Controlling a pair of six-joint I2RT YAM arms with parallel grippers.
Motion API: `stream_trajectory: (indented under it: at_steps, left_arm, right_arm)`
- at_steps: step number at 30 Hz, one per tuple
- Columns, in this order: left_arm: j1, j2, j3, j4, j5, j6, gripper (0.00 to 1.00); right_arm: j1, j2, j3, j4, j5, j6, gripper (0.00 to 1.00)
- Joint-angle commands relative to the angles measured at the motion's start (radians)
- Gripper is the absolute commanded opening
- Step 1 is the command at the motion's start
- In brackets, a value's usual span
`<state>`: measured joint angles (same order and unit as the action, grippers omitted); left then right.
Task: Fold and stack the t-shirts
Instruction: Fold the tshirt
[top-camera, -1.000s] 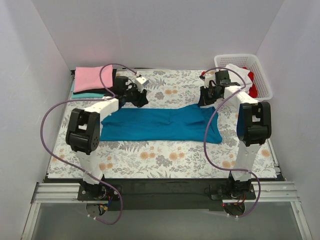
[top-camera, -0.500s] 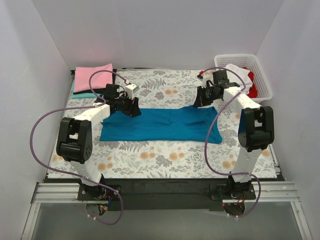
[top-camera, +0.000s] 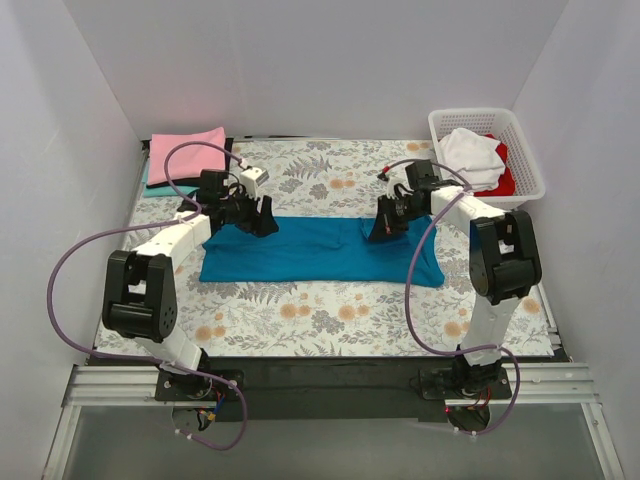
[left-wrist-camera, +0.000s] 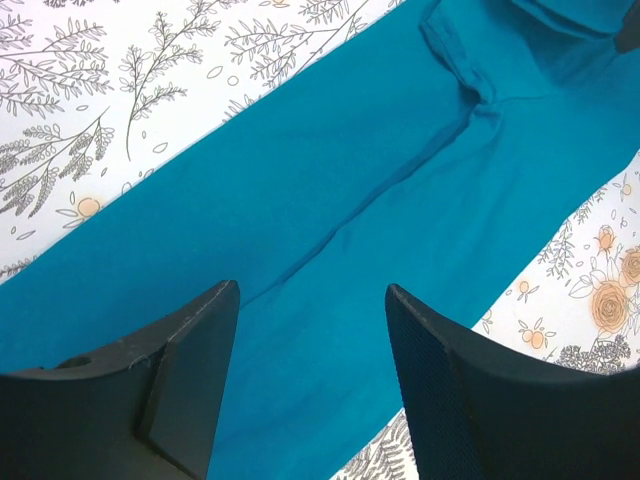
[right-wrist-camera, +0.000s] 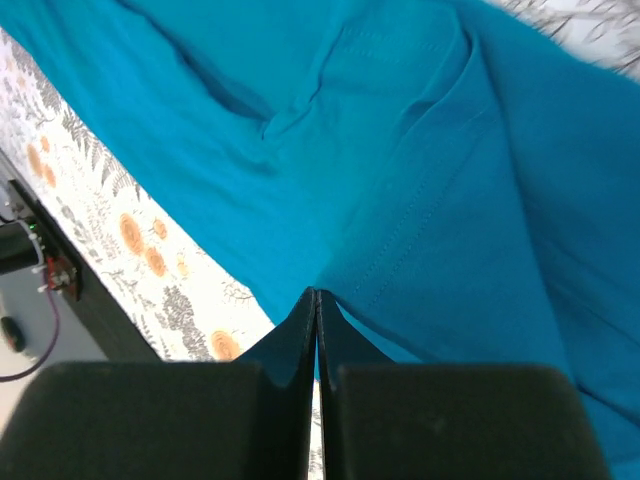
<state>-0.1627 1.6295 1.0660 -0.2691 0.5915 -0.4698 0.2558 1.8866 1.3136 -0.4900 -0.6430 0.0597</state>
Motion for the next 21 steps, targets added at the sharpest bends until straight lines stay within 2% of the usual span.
stream_trajectory:
  at_steps: [1,10,15,17,21]
  left_arm:
    - [0.015,-0.077,-0.023,-0.018,0.016,-0.001,0.59]
    - [0.026,-0.080,-0.034,-0.028,0.053,0.006,0.60]
    - [0.026,-0.043,0.002,-0.025,0.097,0.008,0.60]
    - [0.026,-0.019,0.031,-0.022,0.143,-0.006,0.60]
    - [0.003,0.021,0.072,-0.016,0.182,-0.012,0.59]
  right_arm:
    - [0.028,0.017,-0.014,0.044,-0.060,0.058,0.01]
    - [0.056,0.048,-0.033,0.082,-0.073,0.089,0.03]
    - [0.054,0.051,-0.066,0.062,-0.072,0.062,0.27]
    - [0.053,0.046,-0.060,0.005,-0.078,0.011,0.35]
    - [0.030,-0.004,-0.004,-0.106,-0.138,-0.112,0.36]
